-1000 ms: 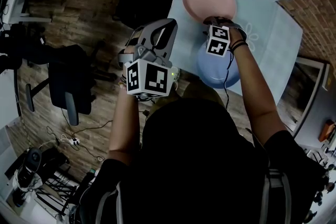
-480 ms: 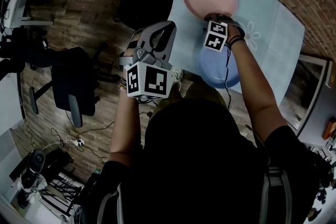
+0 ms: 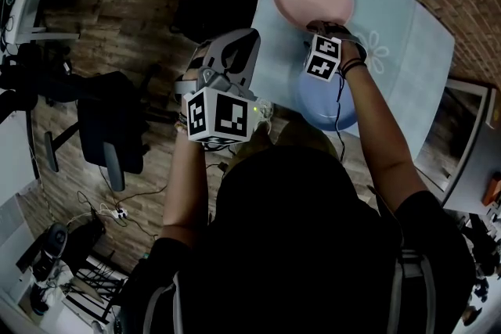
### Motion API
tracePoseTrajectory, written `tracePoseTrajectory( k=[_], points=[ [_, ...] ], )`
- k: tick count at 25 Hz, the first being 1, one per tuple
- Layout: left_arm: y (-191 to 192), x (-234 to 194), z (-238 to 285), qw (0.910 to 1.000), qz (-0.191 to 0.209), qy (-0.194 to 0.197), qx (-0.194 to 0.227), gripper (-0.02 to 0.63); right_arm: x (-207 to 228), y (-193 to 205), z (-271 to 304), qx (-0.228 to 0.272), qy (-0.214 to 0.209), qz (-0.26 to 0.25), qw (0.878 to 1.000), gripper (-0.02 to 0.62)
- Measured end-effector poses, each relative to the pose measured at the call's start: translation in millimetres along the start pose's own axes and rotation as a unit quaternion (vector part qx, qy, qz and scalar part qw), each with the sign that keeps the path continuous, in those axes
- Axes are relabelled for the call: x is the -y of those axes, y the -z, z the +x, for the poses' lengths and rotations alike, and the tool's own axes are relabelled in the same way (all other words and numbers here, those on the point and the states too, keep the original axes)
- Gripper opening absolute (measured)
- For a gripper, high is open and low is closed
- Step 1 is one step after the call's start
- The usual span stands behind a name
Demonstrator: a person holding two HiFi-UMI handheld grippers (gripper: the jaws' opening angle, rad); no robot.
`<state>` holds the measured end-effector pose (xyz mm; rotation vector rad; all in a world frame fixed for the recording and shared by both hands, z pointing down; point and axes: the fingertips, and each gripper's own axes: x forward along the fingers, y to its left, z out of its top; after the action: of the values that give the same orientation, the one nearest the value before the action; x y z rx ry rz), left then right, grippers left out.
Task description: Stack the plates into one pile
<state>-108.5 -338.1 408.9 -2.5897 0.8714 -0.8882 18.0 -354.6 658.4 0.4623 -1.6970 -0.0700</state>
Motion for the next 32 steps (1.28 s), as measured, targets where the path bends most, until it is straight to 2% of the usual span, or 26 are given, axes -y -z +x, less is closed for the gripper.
tracePoseTrajectory(
  k=[7, 10, 20, 26, 32],
  points=[
    [-11, 1, 3, 0.9998, 0.012, 0.014, 0.012, 0.023, 12, 4, -29, 0.011, 0.045, 0.02, 0.999, 0.187],
    [-21, 7, 5, 0.999, 0.023, 0.028, 0.025, 0.023, 20, 4, -51, 0.019, 0.079, 0.036, 0.996, 0.187],
    [-52, 38, 12, 0.9941, 0.063, 0.068, 0.058, 0.023, 19, 3, -142, 0.075, 0.17, 0.089, 0.979, 0.187],
    [-75, 67, 11, 0.9919, 0.072, 0.079, 0.068, 0.023, -2, 7, -199, 0.12, 0.201, 0.107, 0.966, 0.187],
    [-101, 110, 8, 0.9908, 0.08, 0.084, 0.07, 0.023, -22, 21, -259, 0.165, 0.236, 0.104, 0.952, 0.187]
  ],
)
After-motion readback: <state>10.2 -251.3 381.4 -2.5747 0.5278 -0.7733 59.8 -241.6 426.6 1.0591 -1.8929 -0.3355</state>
